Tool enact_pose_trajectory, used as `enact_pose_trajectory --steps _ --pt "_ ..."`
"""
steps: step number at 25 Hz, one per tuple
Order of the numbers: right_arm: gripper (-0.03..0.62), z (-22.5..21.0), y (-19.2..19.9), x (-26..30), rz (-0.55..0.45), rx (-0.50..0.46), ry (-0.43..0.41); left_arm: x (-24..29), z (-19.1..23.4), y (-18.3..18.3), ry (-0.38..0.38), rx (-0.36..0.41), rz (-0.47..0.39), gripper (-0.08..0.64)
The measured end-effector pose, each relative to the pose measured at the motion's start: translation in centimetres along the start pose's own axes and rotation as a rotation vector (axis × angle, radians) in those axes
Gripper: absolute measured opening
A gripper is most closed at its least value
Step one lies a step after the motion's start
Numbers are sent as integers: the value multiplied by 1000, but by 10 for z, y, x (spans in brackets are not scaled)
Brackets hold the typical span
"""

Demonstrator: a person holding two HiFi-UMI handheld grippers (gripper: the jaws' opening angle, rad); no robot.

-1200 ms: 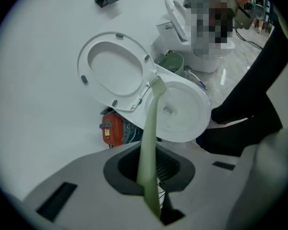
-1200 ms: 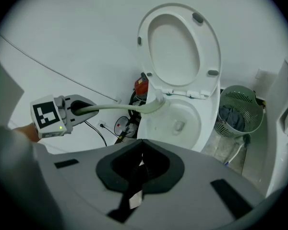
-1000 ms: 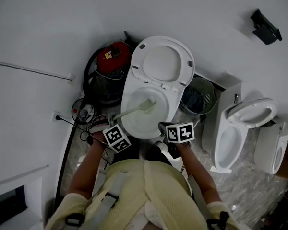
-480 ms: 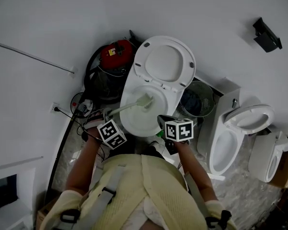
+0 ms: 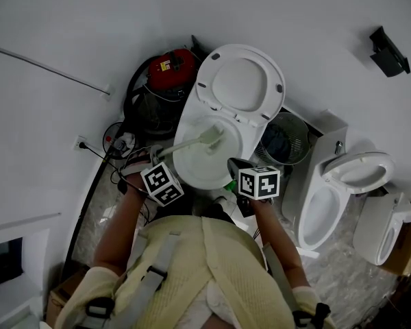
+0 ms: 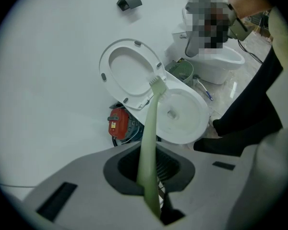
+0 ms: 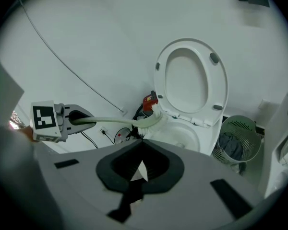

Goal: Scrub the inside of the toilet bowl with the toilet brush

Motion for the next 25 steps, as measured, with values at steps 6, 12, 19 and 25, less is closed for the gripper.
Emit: enact_pose_trajectory --steps 6,12,19,25 --pt "14 -2 -3 -2 -18 -3 9 -1 -2 -2 7 -8 3 37" --pt "14 -4 -1 -3 -20 8 9 -1 -4 -3 7 -9 3 38" --pt "14 -4 -3 -2 -25 5 7 -1 -6 -8 21 -33 -9 38" --pt "14 -4 -3 -5 -35 8 3 -4 -5 -9 9 -36 -6 38"
Point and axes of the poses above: the fingertips, and each gripper's own axes: x forward along the fingers, z to its left, y out of its underside, the point moved 1 cm from there along -x, backward along the fingers, and after that the axes turned 9 degrees about z, right-handed, at the moved point
